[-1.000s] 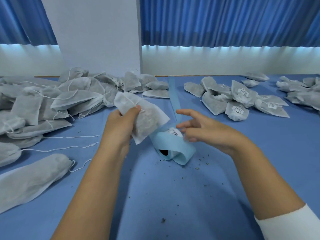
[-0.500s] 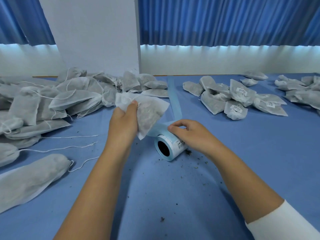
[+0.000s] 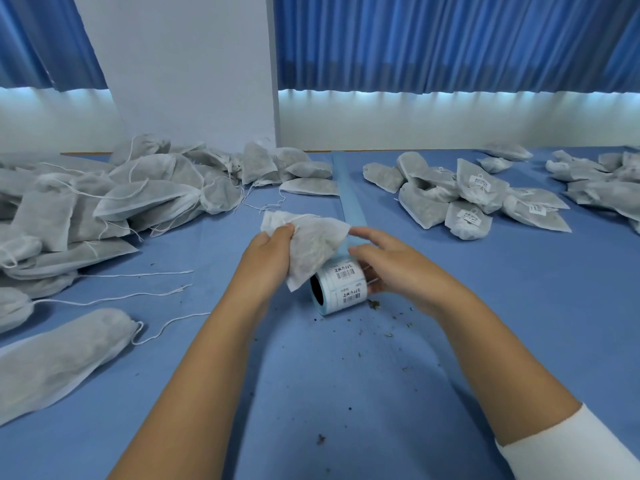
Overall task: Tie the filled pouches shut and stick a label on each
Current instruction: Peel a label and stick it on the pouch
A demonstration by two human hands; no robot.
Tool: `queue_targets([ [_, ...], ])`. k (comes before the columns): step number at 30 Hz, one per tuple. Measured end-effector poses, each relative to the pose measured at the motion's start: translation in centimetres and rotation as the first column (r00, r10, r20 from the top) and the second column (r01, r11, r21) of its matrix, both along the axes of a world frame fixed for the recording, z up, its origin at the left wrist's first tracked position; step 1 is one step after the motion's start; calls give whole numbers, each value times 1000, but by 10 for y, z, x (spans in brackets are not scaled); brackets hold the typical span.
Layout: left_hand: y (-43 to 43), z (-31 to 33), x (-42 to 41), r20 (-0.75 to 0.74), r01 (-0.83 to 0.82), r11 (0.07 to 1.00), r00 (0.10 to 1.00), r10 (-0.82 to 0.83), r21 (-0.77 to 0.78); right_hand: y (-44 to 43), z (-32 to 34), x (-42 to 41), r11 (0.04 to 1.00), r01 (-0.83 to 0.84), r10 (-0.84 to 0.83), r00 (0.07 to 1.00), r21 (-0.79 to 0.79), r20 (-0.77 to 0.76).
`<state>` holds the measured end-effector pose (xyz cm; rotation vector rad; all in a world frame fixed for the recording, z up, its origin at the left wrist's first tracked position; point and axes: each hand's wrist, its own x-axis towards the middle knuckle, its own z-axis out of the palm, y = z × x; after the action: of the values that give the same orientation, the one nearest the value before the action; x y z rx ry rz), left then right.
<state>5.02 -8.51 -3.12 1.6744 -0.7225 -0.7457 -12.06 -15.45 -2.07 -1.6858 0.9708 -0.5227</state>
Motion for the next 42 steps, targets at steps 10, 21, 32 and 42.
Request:
queue_targets([
  [10,-2,-3,2,-33,12,1000,999,-11,19,4,-7,-13,951,-24,23,1000,-309,-7],
  [21,-2,-1,-3,-8,-32,999,999,32,-40,1,-9,-13,916,47,-65,997,-398,-32],
  [32,-2,1,-6,2,-28,998,1000,28,-57,5,-7,-14,842,64,-102,994,-535,-41],
  [42,-1,0,-5,-7,-11,998,1000,11,-57,10,-9,-13,735,60,-133,989,-675,-57],
])
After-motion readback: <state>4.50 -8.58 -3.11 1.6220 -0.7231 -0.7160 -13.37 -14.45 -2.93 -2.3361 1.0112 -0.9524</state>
